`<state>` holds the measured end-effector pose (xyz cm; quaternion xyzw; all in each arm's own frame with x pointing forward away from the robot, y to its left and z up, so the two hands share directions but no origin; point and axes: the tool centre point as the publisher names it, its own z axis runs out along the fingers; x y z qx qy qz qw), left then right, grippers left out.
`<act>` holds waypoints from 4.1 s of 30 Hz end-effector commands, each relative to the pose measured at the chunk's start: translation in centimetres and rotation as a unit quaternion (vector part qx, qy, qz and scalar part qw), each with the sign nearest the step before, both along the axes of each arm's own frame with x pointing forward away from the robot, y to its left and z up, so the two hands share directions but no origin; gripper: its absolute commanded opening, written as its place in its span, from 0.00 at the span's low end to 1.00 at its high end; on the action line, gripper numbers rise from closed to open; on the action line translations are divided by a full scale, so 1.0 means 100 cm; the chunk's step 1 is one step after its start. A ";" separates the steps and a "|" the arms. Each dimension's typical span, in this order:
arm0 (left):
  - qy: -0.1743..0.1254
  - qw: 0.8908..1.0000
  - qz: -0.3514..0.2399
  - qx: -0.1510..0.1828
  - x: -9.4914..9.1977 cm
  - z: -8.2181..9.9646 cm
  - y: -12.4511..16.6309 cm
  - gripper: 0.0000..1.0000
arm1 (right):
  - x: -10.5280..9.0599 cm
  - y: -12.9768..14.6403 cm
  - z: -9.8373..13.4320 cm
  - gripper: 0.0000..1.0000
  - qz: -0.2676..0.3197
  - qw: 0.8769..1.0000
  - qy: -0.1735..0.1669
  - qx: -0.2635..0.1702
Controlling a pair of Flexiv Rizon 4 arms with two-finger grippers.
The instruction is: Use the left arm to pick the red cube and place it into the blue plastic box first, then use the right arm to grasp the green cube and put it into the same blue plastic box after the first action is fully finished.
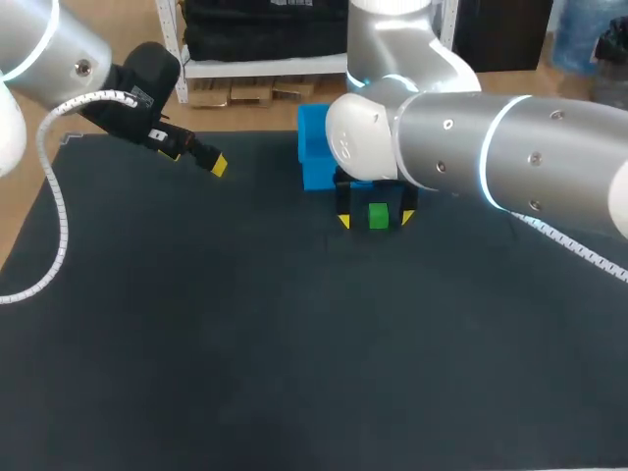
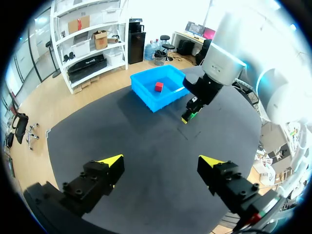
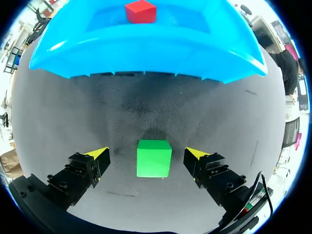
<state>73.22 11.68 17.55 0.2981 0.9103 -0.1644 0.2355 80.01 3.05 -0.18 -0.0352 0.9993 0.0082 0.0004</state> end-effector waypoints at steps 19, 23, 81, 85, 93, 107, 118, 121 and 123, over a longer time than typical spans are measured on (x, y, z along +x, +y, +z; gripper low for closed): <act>-0.001 1.000 0.000 -0.001 -0.001 0.000 0.000 1.00 | 0.001 0.000 -0.004 0.28 0.004 1.000 -0.002 0.003; -0.001 1.000 0.000 -0.001 -0.001 0.000 0.000 1.00 | 0.001 0.000 -0.003 0.00 0.003 1.000 -0.002 0.005; -0.001 1.000 0.000 -0.001 -0.001 0.000 0.000 1.00 | -0.018 -0.011 0.079 0.00 0.008 1.000 -0.019 0.004; -0.001 1.000 0.000 -0.001 -0.001 0.000 0.000 1.00 | -0.020 -0.016 0.083 0.00 0.007 1.000 -0.020 0.002; -0.001 1.000 0.000 -0.001 -0.001 0.000 0.000 1.00 | -0.022 -0.023 0.095 0.00 0.004 1.000 -0.027 0.003; -0.001 1.000 0.000 -0.001 -0.001 0.000 0.000 1.00 | -0.017 -0.025 0.125 0.00 0.014 0.998 -0.053 0.006; -0.001 1.000 0.000 -0.001 -0.001 0.000 0.000 1.00 | -0.015 -0.026 0.145 0.00 0.021 0.997 -0.070 0.007; -0.001 1.000 0.000 -0.001 -0.001 0.000 0.000 1.00 | -0.014 -0.026 0.151 0.00 0.023 0.997 -0.073 0.006; -0.001 1.000 0.000 -0.001 -0.001 0.000 0.000 1.00 | -0.014 -0.027 0.154 0.00 0.023 0.997 -0.074 0.006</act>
